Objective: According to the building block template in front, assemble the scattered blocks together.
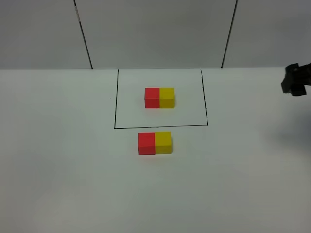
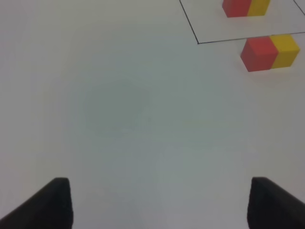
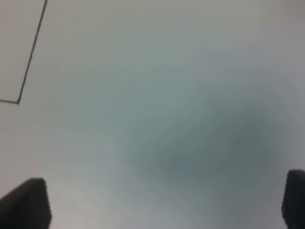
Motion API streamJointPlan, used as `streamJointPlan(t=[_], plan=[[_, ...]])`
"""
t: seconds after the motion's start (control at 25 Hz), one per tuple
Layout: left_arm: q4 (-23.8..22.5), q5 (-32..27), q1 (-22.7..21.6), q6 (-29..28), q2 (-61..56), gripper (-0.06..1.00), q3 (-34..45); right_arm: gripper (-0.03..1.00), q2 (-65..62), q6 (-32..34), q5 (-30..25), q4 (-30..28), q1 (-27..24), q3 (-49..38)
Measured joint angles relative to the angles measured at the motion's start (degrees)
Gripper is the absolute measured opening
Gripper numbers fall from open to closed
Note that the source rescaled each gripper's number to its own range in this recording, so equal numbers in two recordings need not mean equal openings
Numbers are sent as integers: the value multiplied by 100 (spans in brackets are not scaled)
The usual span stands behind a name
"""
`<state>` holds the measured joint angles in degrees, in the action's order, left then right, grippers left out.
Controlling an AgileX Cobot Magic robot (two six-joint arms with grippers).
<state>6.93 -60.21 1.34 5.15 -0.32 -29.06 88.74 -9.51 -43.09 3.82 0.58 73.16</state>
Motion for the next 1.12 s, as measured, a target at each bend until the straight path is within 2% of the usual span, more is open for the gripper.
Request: streamJointPlan(t=[0.24, 0.44, 0.76, 1.12], plan=[[0, 0, 0, 0, 0, 77, 0, 100, -1780, 531, -102, -508, -36, -1273], [0, 5, 0, 5, 0, 77, 0, 100, -3285, 839, -553, -824, -36, -2273], [0, 5, 0, 5, 0, 77, 0, 100, -5475, 951, -1062, -861, -36, -3322], [0, 5, 0, 5, 0, 77, 0, 100, -7340, 951, -1543, -735, -36, -4077]])
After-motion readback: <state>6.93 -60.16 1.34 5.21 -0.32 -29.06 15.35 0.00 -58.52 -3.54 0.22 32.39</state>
